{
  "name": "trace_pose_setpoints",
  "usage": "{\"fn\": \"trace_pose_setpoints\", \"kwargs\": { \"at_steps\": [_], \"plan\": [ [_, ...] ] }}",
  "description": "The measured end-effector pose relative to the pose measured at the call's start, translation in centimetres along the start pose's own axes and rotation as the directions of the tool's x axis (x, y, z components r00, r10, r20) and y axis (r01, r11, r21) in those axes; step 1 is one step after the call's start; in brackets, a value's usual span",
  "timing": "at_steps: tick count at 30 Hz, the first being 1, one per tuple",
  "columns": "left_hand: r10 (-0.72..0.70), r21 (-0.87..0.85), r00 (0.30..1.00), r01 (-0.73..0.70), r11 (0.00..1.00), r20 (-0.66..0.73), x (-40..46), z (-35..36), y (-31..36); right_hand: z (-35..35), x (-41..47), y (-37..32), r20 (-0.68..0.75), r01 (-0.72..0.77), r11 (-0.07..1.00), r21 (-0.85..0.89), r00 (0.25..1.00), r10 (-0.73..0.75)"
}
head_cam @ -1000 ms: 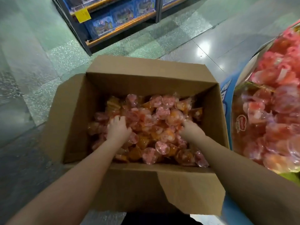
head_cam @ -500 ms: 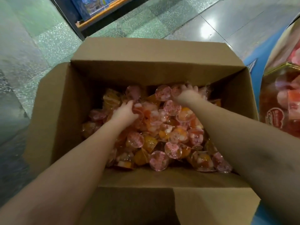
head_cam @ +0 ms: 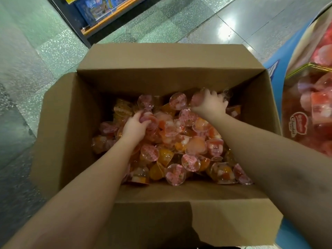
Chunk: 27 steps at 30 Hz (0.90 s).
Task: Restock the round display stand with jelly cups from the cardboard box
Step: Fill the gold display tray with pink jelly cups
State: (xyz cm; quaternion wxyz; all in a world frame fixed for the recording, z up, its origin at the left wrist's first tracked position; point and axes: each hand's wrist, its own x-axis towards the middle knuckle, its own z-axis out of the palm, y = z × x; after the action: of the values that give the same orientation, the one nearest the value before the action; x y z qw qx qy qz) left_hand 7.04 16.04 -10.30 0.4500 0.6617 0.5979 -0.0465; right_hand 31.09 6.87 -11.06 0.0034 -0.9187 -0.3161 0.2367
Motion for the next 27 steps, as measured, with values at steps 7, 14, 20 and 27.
{"fn": "trace_pose_setpoints", "kwargs": {
  "at_steps": [7, 14, 20, 27],
  "plan": [
    [-0.105, -0.477, 0.991, 0.133, 0.869, 0.085, -6.8, -1.5, 2.1, -2.3, -9.1, 4.6, -0.067, -0.035, 0.958, 0.284, 0.996, 0.057],
    [-0.068, -0.635, 0.898, 0.359, 0.685, 0.434, -17.1, 3.9, 5.3, -6.3, -21.8, 13.1, -0.075, -0.030, 0.902, 0.430, 0.995, 0.069],
    [0.002, -0.535, 0.837, 0.349, 0.769, 0.548, -25.6, 11.3, 9.8, -8.4, -31.0, 22.6, -0.198, 0.009, 0.919, 0.395, 0.977, 0.076],
    [0.040, -0.340, 0.786, 0.221, 0.914, 0.617, -37.0, 22.6, 15.6, -8.6, -41.0, 36.5, -0.285, -0.060, 0.917, 0.394, 0.941, 0.185]
  ]
}}
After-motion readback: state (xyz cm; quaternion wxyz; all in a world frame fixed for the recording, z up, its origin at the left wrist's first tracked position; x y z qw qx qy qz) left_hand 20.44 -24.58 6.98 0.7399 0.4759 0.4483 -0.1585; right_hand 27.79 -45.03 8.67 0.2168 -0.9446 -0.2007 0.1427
